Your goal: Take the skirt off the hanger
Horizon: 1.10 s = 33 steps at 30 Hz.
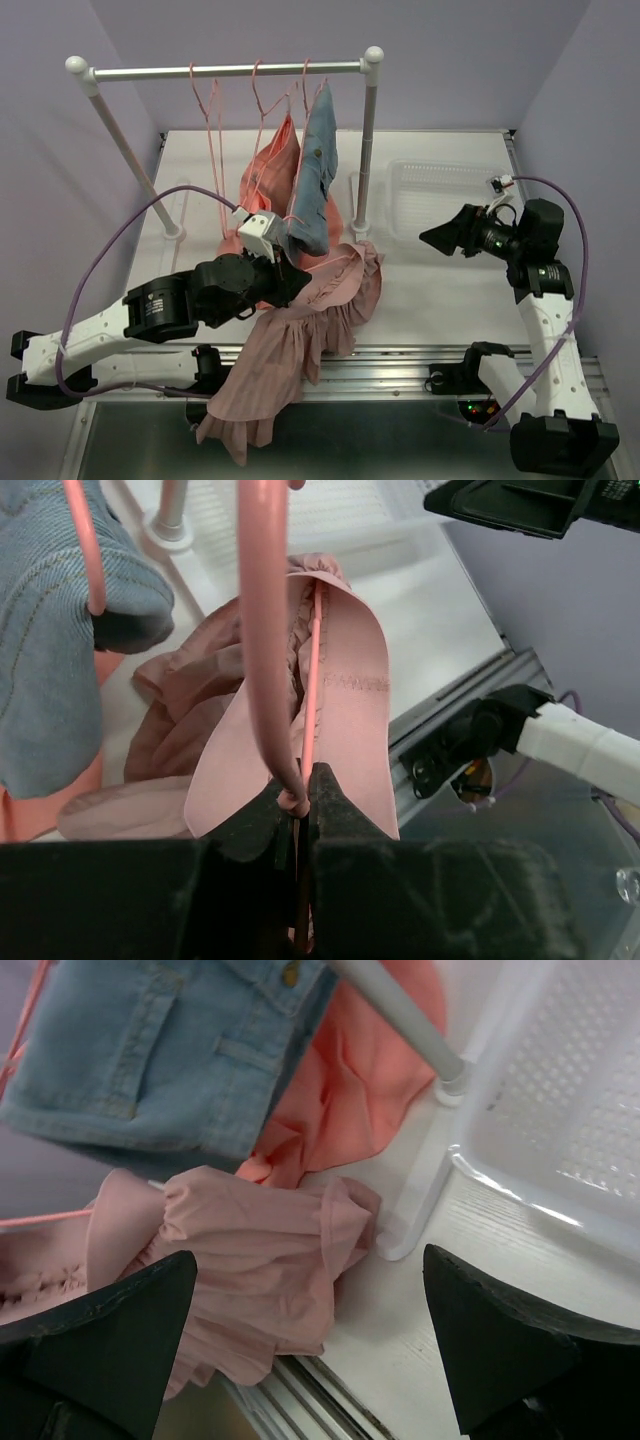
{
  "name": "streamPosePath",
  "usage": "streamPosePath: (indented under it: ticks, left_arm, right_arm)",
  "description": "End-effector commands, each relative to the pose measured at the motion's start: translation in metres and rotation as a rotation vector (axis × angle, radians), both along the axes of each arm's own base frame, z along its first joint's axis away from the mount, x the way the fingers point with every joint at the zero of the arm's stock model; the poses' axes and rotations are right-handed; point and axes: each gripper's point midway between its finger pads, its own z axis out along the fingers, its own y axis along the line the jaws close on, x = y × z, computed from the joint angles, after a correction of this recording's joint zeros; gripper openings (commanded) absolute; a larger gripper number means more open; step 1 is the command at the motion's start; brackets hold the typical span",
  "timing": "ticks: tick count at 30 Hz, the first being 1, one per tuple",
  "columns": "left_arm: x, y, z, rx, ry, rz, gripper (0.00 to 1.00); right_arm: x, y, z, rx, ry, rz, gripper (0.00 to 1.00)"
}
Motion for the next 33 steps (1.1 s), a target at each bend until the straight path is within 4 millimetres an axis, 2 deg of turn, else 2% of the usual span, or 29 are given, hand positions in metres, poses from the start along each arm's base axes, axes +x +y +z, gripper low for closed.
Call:
streamPosePath:
  ticks: [1, 5, 9, 13, 14, 18, 21, 25, 26, 27, 28, 31, 32, 33]
  left_arm:
    - [-0.015, -0.007, 0.048, -0.144, -0.058, -0.118, 0.0]
    - [-0.033, -0.02, 0.061, -0.164, -0.091, -0.257, 0.0]
    - [-0.031, -0.017, 0.075, -0.16, -0.12, -0.257, 0.0]
    - [-0.029, -0.014, 0.088, -0.213, -0.112, -0.225, 0.0]
    - [-0.028, -0.016, 0.089, -0.219, -0.102, -0.214, 0.0]
    - [-0.024, -0.012, 0.092, -0.218, -0.093, -0.183, 0.0]
    - [-0.021, -0.007, 0.096, -0.224, -0.097, -0.158, 0.0]
    - [-0.022, -0.006, 0.095, -0.228, -0.098, -0.16, 0.0]
    - [-0.022, -0.006, 0.094, -0.227, -0.095, -0.157, 0.0]
    - [-0.022, -0.006, 0.093, -0.227, -0.093, -0.157, 0.0]
    - [-0.022, -0.005, 0.091, -0.226, -0.09, -0.158, 0.0]
    - [-0.024, -0.003, 0.092, -0.236, -0.086, -0.159, 0.0]
    - [-0.024, -0.003, 0.092, -0.235, -0.082, -0.157, 0.0]
    - [-0.024, -0.001, 0.092, -0.237, -0.083, -0.155, 0.0]
  right_arm:
    - [-0.038, 0.028, 0.036, 0.045, -0.267, 0.271, 1.0]
    - [-0.044, 0.033, 0.04, 0.023, -0.364, 0.339, 1.0]
    - [-0.045, 0.043, 0.044, 0.033, -0.382, 0.435, 1.0]
    - [-0.047, 0.063, 0.028, 0.012, -0.366, 0.562, 1.0]
    - [-0.055, 0.078, 0.018, 0.013, -0.324, 0.626, 1.0]
    - [-0.068, 0.108, -0.001, -0.057, -0.359, 0.766, 1.0]
    - [-0.067, 0.112, -0.003, -0.053, -0.334, 0.793, 1.0]
    - [-0.065, 0.117, 0.002, -0.043, -0.397, 0.809, 0.99]
    - [-0.066, 0.117, 0.002, -0.042, -0.408, 0.816, 0.97]
    - [-0.068, 0.117, 0.003, -0.039, -0.419, 0.83, 0.9]
    - [-0.07, 0.117, 0.004, -0.036, -0.428, 0.838, 0.7]
    - [-0.061, 0.116, 0.005, -0.055, -0.413, 0.779, 0.38]
    - [-0.05, 0.114, 0.004, -0.09, -0.422, 0.72, 0.23]
    - [-0.043, 0.113, 0.004, -0.102, -0.4, 0.676, 0.16]
